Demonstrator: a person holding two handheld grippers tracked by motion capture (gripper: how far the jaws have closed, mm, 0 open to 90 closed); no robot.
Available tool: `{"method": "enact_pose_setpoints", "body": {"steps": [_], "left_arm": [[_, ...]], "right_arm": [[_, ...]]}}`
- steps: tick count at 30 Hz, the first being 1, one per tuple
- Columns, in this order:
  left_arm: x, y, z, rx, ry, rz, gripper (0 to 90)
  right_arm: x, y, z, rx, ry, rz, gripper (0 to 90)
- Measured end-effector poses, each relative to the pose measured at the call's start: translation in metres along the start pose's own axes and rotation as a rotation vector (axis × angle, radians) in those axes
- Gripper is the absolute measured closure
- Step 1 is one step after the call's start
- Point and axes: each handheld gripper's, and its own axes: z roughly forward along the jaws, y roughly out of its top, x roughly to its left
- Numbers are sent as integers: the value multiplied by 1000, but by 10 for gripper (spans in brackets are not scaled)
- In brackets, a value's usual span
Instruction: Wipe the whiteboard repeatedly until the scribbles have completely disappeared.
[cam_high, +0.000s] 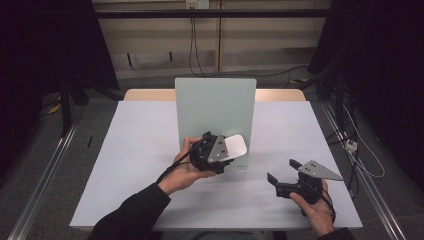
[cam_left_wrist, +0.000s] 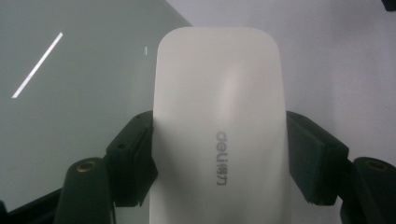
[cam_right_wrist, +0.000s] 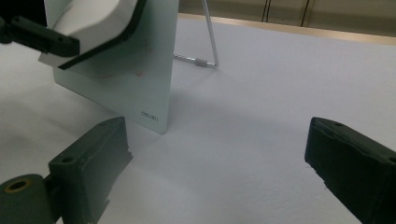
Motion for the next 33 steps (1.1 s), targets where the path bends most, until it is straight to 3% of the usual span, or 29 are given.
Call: {"method": "enact_pose_setpoints", "body": {"steps": [2,10,13,16,19,20,28,33], "left_arm": [[-7,1,6,17,-13,24,312],[-30,-11,25,93,-101,55,312],[-35,-15,28,127,-132,92,312],[-35,-15,29,114,-138,58,312],[-31,-12,25,116,-122,70,312],[-28,-11,23,101,-111,48,312],[4,9,0,37,-21,6,312],[4,7,0,24,-15,18,312]], "right_arm": [[0,0,0,0,0,1,61],[0,0,0,2,2,0,61],[0,0,0,3,2,-1,61],[0,0,0,1,2,-1,61],[0,0,0,2,0,-1,61],[0,0,0,1,1,-1,61],[0,0,0,1,1,0,61],[0,0,0,1,1,0,61]]}}
